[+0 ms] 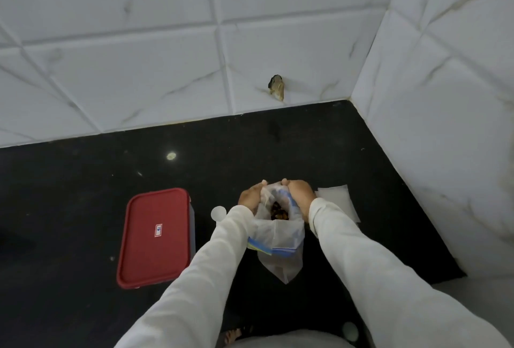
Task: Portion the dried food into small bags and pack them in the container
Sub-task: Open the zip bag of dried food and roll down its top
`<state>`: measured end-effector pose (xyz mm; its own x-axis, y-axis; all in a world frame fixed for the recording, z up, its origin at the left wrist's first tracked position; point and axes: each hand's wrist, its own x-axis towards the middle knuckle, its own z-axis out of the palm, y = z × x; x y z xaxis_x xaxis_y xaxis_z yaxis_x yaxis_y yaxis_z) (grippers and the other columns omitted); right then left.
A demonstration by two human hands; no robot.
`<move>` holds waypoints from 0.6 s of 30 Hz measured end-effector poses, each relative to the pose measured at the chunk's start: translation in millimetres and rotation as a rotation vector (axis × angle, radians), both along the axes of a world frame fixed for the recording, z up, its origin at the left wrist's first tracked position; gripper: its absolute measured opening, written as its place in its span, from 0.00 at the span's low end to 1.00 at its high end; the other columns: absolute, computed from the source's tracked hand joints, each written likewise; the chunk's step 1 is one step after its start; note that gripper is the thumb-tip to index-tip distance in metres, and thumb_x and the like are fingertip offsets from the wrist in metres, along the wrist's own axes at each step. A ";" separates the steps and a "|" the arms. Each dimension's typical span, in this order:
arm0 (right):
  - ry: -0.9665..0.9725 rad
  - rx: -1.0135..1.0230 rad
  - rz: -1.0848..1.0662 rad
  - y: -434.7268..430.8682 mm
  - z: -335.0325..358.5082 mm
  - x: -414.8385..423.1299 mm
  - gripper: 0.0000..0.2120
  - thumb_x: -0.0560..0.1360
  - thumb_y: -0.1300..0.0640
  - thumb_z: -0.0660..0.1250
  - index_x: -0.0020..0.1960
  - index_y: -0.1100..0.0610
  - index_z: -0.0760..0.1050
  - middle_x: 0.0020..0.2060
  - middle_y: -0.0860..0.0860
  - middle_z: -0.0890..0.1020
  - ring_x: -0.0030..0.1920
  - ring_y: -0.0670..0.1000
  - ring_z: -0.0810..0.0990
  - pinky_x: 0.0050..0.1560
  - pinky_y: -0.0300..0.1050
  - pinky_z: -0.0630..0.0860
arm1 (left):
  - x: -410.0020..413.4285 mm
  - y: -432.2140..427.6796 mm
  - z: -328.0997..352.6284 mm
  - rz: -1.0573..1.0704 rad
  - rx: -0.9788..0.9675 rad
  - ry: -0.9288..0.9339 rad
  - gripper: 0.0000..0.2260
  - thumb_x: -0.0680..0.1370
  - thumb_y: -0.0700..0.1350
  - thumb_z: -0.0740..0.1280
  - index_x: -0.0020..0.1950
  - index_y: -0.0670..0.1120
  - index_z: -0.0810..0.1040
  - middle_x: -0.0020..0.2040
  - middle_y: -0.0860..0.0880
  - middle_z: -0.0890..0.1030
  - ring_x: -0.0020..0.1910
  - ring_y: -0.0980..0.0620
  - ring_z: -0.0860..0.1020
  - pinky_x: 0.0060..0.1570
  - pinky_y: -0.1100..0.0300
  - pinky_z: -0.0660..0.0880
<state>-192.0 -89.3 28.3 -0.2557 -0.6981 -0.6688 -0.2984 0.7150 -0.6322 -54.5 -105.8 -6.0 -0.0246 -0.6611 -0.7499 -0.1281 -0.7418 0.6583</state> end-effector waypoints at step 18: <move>0.177 -0.262 0.070 57.0 -5.9 -14.5 0.11 0.79 0.58 0.60 0.54 0.55 0.81 0.48 0.50 0.81 0.49 0.49 0.77 0.53 0.43 0.73 | 20.0 48.9 21.7 -0.105 -0.154 -0.072 0.09 0.81 0.48 0.66 0.49 0.45 0.82 0.44 0.46 0.84 0.47 0.48 0.81 0.45 0.58 0.78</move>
<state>-206.5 -32.4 22.4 -0.2970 -0.8608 -0.4133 -0.4633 0.5083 -0.7259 -34.6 -56.9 15.7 -0.0497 -0.7646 -0.6426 -0.2501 -0.6134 0.7491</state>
